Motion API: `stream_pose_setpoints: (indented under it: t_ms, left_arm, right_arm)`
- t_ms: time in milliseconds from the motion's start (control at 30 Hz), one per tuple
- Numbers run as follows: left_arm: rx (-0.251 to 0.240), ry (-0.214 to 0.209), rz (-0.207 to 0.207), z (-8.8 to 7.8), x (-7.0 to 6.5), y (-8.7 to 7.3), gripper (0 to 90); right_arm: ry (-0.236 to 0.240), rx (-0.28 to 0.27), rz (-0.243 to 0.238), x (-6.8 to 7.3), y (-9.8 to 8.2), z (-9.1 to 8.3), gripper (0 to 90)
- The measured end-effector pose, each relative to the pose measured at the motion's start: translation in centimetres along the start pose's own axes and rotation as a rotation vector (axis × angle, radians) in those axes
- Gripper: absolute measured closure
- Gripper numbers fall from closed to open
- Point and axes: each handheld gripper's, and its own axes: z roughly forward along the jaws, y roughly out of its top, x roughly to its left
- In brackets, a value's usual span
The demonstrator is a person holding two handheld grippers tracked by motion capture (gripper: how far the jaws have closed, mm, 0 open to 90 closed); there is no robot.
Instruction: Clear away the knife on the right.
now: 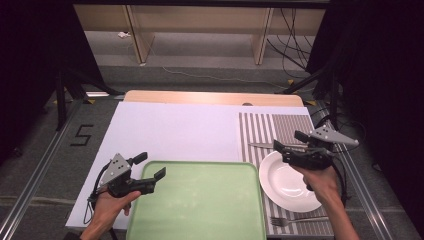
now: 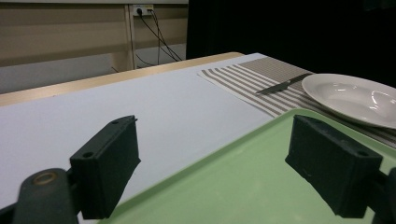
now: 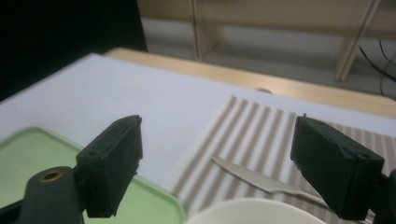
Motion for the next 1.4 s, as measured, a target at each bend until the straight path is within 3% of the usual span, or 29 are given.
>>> stream_pose_setpoints:
  t_ms: [33, 67, 167, 200, 233, 267, 300, 333, 367, 433, 533, 600, 633, 667, 800, 867, 967, 1033, 1100, 1133, 1200, 1233, 1400]
  left_arm:
    - [0.000, 0.000, 0.000, 0.0, 0.0, 0.0, 15.8]
    - [0.000, 0.000, -0.002, 0.0, 0.0, 0.0, 15.8]
    - [0.001, 0.004, -0.003, 0.0, 0.0, 0.0, 15.8]
    - [0.001, 0.004, -0.003, 0.0, 0.0, 0.0, 15.8]
    - [0.001, 0.003, -0.005, 0.1, 0.0, 0.0, 15.8]
    - [0.001, 0.003, -0.005, 0.1, 0.0, 0.0, 15.8]
    - [0.002, 0.003, -0.004, 0.1, 0.0, -0.1, 15.8]
    - [0.003, 0.003, -0.003, 0.1, 0.0, -0.1, 15.8]
    - [0.000, 0.001, -0.004, 0.1, 0.0, -0.1, 15.8]
    - [0.005, 0.004, -0.002, 0.1, 0.0, -0.1, 15.8]
    - [0.004, 0.005, -0.003, 0.1, 0.1, -0.1, 15.8]
    - [0.005, 0.005, -0.003, 0.1, 0.1, -0.1, 15.8]
    - [0.007, 0.007, -0.003, 0.1, 0.1, -0.1, 15.8]
    - [0.012, 0.007, 0.000, 0.2, 0.1, -0.1, 15.8]
    - [0.010, 0.006, -0.001, 0.1, 0.1, -0.1, 15.8]
    - [0.011, 0.005, 0.000, 0.2, 0.1, -0.1, 15.8]
    - [0.015, 0.009, -0.002, 0.3, 0.1, -0.2, 15.8]
    - [0.022, 0.012, -0.004, 0.3, 0.1, -0.2, 15.8]
    - [0.020, 0.012, -0.005, 0.2, 0.1, -0.2, 15.8]
    - [0.020, 0.014, -0.003, 0.2, 0.1, -0.2, 15.8]
    - [0.020, 0.012, -0.005, 0.2, 0.1, -0.2, 15.8]
    - [0.020, 0.011, -0.005, 0.2, 0.1, -0.2, 15.8]
    - [0.019, 0.008, -0.006, 0.3, 0.1, -0.2, 15.8]
  right_arm:
    - [-0.003, 0.019, -0.006, -0.5, 0.2, 0.3, 17.7]
    - [-0.010, 0.099, 0.019, -1.7, 0.7, 1.1, 17.8]
    - [-0.025, 0.211, -0.003, -3.4, 1.1, 2.4, 18.1]
    - [-0.025, 0.211, -0.003, -3.4, 1.1, 2.4, 18.1]
    - [-0.026, 0.281, -0.034, -4.5, 1.4, 3.3, 18.4]
    - [-0.026, 0.281, -0.034, -4.5, 1.4, 3.3, 18.4]
    - [-0.048, 0.351, -0.040, -4.9, 1.6, 4.0, 19.0]
    - [-0.048, 0.351, -0.040, -4.9, 1.6, 4.0, 19.0]
    - [-0.056, 0.395, -0.091, -5.5, 1.9, 4.9, 19.9]
    - [-0.058, 0.426, -0.117, -5.8, 1.9, 5.3, 20.0]
    - [-0.086, 0.539, -0.120, -7.2, 1.8, 7.4, 20.4]
    - [-0.091, 0.555, -0.139, -7.8, 1.9, 8.0, 20.6]
    - [-0.107, 0.592, -0.110, -7.9, 1.9, 8.4, 20.9]
    - [-0.105, 0.621, -0.129, -8.6, 2.0, 9.3, 21.1]
    - [-0.117, 0.669, -0.134, -9.2, 2.1, 10.3, 21.3]
    - [-0.130, 0.706, -0.115, -9.5, 2.1, 11.0, 21.5]
    - [-0.139, 0.778, -0.123, -10.1, 1.9, 12.2, 21.8]
    - [-0.122, 0.822, -0.129, -10.5, 1.7, 12.7, 22.0]
    - [-0.126, 0.829, -0.133, -10.7, 1.6, 13.0, 22.0]
    - [-0.122, 0.869, -0.085, -10.9, 1.6, 13.3, 22.9]
    - [-0.118, 0.862, -0.102, -11.2, 1.5, 13.4, 23.2]
    - [-0.131, 0.890, -0.121, -11.4, 1.5, 13.7, 23.6]
    - [-0.139, 0.904, -0.122, -11.7, 1.1, 14.3, 24.1]
